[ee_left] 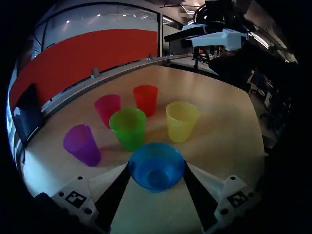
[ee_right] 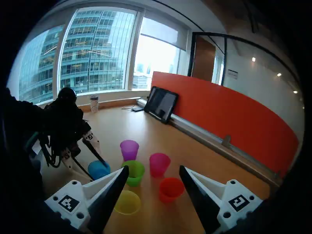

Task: Pour water

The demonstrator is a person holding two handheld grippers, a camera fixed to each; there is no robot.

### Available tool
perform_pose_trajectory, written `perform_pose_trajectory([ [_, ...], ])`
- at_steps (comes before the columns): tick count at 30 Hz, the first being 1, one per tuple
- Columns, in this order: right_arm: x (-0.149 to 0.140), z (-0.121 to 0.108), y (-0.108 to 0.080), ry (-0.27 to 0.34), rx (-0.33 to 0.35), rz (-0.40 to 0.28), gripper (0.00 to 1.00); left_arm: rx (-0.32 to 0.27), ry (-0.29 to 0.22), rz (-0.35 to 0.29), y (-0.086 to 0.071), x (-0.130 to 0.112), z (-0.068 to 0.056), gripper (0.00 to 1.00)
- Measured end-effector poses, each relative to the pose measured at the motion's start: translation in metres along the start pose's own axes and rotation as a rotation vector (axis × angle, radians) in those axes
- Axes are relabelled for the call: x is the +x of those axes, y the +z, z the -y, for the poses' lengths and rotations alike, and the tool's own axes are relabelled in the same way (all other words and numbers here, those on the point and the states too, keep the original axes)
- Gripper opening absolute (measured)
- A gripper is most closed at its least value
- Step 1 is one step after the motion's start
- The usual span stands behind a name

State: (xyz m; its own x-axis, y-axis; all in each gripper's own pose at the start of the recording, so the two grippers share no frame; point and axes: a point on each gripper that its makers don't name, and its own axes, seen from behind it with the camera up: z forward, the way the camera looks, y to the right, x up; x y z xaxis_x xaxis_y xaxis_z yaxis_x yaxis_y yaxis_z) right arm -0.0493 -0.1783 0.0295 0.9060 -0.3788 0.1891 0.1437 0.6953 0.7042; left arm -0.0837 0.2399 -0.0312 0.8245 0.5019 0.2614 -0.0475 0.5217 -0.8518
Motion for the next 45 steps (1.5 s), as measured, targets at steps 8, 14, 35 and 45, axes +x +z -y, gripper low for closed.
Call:
perform_pose_trajectory([
  [8,-0.001,0.005,0.006,0.0,0.017,0.007,1.0,0.029,0.0,-0.041,-0.013,0.011,0.008,0.89],
  [14,-0.003,0.011,0.014,-0.01,0.036,0.022,1.0,0.057,-0.012,-0.093,-0.028,0.025,0.019,0.89],
  [35,-0.014,0.029,0.048,-0.024,0.128,0.102,1.0,0.151,-0.058,-0.253,-0.084,0.061,0.049,0.89],
  [45,-0.025,0.037,0.068,-0.059,0.169,0.164,1.0,0.207,-0.063,-0.328,-0.108,0.077,0.065,0.89],
])
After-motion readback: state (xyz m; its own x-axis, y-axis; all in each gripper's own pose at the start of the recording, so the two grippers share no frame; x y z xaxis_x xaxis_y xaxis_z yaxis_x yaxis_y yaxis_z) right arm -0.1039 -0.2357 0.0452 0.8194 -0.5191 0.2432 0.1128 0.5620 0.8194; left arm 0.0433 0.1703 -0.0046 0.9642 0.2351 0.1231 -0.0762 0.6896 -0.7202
